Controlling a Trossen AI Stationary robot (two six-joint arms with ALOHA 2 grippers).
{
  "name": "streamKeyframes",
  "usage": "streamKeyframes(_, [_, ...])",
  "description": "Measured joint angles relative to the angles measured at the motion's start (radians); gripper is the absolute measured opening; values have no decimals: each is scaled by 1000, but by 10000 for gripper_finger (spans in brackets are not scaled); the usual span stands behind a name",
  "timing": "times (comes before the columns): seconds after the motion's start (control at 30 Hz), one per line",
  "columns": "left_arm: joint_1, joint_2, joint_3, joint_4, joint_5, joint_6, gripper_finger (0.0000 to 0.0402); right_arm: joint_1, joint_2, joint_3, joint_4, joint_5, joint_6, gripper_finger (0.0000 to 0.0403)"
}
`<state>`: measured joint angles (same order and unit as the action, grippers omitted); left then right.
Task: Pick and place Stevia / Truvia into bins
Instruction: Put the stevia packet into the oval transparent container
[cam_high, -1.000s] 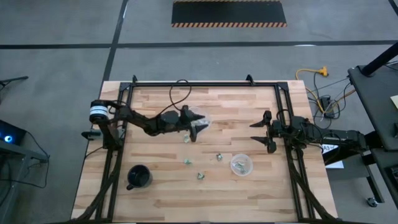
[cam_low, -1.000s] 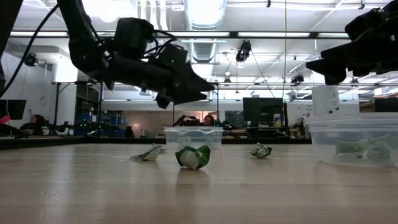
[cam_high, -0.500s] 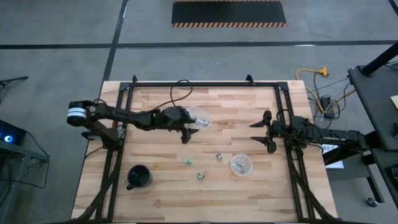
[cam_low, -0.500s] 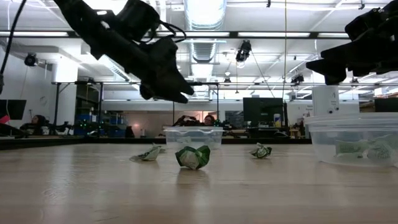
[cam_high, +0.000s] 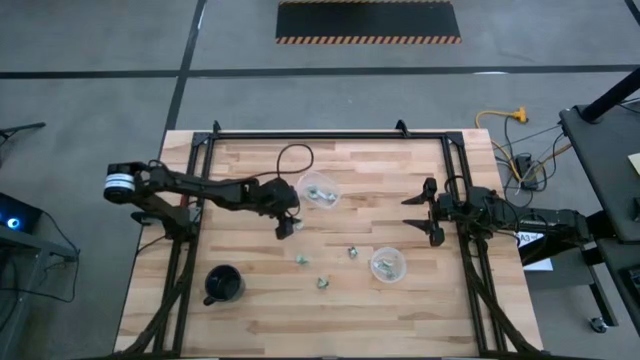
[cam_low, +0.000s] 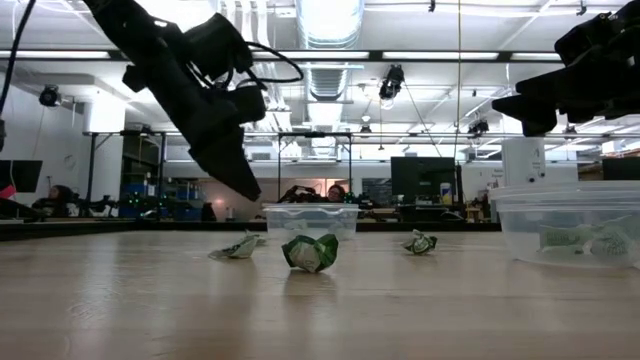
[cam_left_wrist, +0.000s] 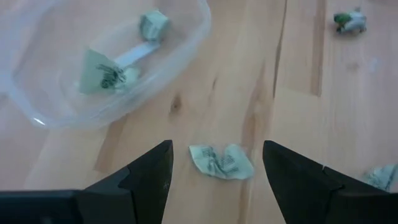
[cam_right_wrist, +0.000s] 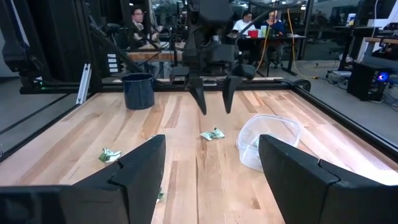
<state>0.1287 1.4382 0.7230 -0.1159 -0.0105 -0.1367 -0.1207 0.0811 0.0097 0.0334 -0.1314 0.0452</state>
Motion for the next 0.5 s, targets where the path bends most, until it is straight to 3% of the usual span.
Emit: streamKeyframes(0.5, [-1, 59, -7, 2, 73, 21, 231, 0, 0, 0, 0, 0, 0, 249])
